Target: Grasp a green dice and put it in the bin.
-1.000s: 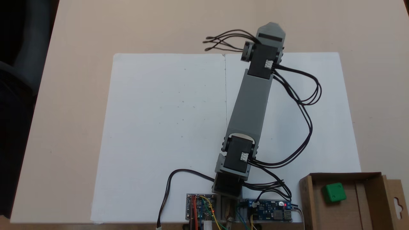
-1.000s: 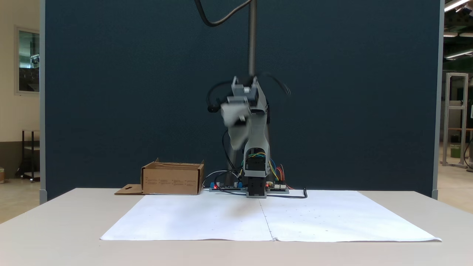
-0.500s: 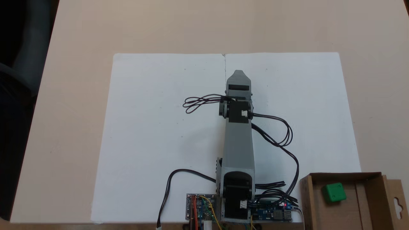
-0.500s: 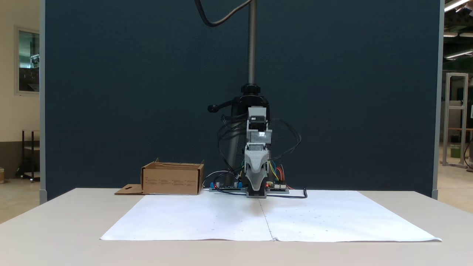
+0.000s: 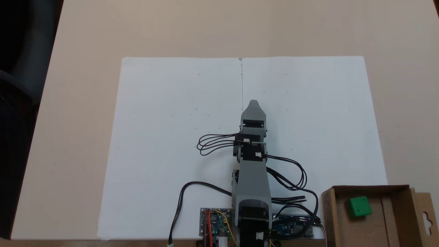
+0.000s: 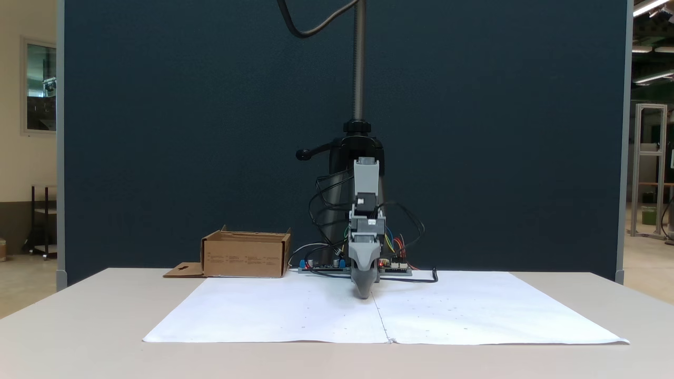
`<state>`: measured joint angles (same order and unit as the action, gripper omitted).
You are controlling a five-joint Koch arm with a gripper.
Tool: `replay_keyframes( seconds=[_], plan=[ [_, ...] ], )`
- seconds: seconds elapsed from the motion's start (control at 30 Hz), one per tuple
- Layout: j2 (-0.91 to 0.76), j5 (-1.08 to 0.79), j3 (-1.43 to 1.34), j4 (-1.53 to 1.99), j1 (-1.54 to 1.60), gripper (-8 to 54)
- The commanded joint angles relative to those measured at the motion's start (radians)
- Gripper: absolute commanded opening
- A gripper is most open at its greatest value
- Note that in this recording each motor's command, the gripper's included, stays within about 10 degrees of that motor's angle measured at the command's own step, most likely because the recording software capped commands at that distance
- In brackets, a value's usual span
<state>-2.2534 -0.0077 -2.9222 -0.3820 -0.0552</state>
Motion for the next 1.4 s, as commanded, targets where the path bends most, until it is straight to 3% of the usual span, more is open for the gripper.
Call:
replay_keyframes(
  seconds=[0.0,0.33,1.37],
  plan=[
    [-0.117,-0.06,-0.035,-0.165,-0.002,43.1],
    [-0.123,-0.089,-0.209,-0.53,0.002,43.2],
    [-0.121,-0.103,-0.209,-1.07,-0.002,43.7]
  ],
)
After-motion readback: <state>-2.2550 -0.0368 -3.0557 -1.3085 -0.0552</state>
